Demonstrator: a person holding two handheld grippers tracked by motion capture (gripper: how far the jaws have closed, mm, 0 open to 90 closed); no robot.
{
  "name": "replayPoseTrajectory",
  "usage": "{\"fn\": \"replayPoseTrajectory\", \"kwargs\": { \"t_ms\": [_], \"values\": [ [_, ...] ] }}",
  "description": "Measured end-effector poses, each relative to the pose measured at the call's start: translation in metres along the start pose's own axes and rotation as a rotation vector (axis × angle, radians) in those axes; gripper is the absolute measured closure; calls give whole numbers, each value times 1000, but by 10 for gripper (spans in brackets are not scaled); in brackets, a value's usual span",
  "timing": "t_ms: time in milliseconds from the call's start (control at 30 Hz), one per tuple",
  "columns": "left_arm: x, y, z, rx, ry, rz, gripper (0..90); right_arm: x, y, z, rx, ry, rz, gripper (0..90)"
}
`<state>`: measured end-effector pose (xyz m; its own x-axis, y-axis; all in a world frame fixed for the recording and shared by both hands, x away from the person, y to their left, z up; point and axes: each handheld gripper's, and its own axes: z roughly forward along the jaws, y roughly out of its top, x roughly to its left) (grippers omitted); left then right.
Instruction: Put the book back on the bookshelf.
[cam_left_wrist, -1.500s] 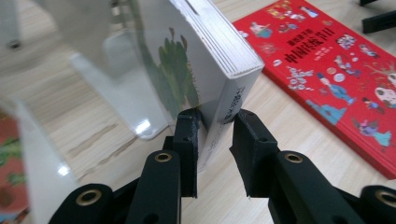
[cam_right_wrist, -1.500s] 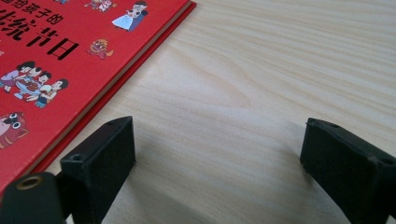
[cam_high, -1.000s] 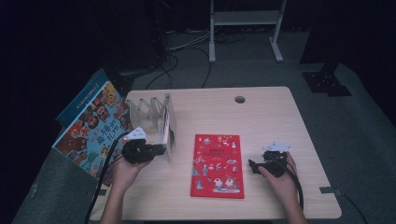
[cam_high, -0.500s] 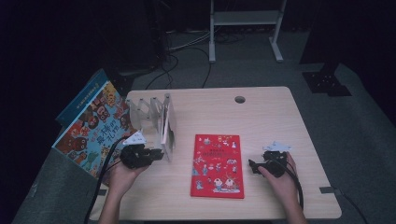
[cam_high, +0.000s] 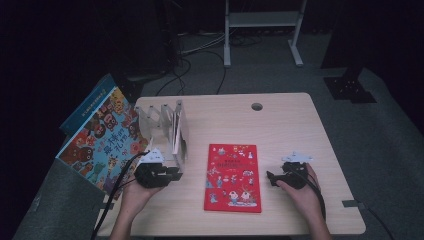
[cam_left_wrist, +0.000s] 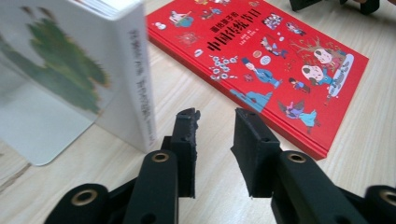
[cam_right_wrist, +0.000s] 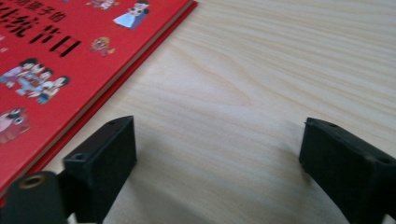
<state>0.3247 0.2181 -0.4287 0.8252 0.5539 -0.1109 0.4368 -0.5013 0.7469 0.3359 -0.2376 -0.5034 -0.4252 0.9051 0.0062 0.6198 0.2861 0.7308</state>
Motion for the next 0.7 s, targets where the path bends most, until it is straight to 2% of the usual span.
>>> {"fn": "replayPoseTrajectory", "kwargs": {
  "t_ms": [133,200,367,533,700],
  "values": [
    [-7,1,7,20,-7,10,617,0,-2,-4,9,39,-39,145],
    [-11,3,11,22,-11,10,553,0,-3,-8,23,59,-59,153],
    [-23,7,25,49,-9,31,408,2,-10,-15,17,120,-119,153],
    [-33,12,42,68,-16,25,295,12,-17,-22,12,191,-185,152],
    [-40,15,60,84,-15,2,211,22,-20,-23,9,253,-243,147]
  ]
}}
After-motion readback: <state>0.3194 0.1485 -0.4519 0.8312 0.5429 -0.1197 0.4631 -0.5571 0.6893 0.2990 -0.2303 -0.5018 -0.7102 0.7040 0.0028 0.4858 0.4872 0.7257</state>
